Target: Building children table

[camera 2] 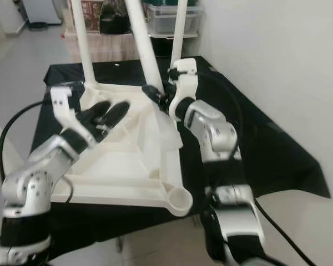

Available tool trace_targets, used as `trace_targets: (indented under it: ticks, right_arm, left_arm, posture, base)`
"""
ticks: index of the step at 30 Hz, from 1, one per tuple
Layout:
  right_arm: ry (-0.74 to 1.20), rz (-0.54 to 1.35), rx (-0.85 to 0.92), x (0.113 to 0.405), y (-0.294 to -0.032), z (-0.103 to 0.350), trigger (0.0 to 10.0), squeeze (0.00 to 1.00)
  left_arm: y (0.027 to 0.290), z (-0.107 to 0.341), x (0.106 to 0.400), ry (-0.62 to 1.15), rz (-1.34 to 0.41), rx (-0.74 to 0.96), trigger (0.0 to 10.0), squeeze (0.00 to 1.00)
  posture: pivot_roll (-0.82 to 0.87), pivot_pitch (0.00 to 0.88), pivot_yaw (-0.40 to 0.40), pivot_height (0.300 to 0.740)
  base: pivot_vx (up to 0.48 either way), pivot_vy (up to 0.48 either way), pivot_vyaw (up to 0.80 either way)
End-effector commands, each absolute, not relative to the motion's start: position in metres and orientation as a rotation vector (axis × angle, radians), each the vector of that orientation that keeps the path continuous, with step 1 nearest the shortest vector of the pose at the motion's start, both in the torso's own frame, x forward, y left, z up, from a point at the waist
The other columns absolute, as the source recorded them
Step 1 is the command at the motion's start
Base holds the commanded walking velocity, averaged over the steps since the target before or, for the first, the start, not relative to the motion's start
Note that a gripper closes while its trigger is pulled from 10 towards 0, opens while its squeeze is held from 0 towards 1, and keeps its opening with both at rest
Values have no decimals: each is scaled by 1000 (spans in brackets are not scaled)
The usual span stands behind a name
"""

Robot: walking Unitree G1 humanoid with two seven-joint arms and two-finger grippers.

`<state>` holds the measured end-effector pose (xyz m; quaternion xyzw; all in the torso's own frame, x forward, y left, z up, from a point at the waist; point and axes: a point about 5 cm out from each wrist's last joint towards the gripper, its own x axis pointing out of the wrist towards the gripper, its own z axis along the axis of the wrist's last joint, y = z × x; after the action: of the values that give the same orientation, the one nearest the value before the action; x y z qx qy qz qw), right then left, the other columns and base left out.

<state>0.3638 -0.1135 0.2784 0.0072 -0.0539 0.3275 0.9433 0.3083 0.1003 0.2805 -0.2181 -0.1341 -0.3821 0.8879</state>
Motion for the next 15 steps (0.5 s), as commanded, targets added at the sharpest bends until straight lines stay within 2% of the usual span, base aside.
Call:
trace_targets:
  ticks: [1, 3, 8, 15]
  right_arm:
    - [-191, 718, -37, 355, -106, 290, 10000, 0]
    - [-241, 765, -72, 347, -99, 292, 10000, 0]
    - [-284, 792, -74, 342, -97, 293, 10000, 0]
    - [-313, 798, -92, 334, -98, 287, 10000, 0]
  left_arm:
    - [98, 285, 307, -270, -904, -473, 10000, 0]
    - [96, 301, 309, -293, -988, -466, 10000, 0]
    - [99, 308, 316, -304, -973, -450, 10000, 0]
    - [114, 322, 332, -336, -835, -403, 10000, 0]
  posture:
    - [-70, 0, -5, 740]
    - [-71, 0, 2, 740]
    - [-68, 0, 7, 740]
    - [-65, 0, 9, 740]
  base:
    - [0, 0, 0]
    - [0, 0, 0]
    - [0, 0, 0]
    - [0, 0, 0]
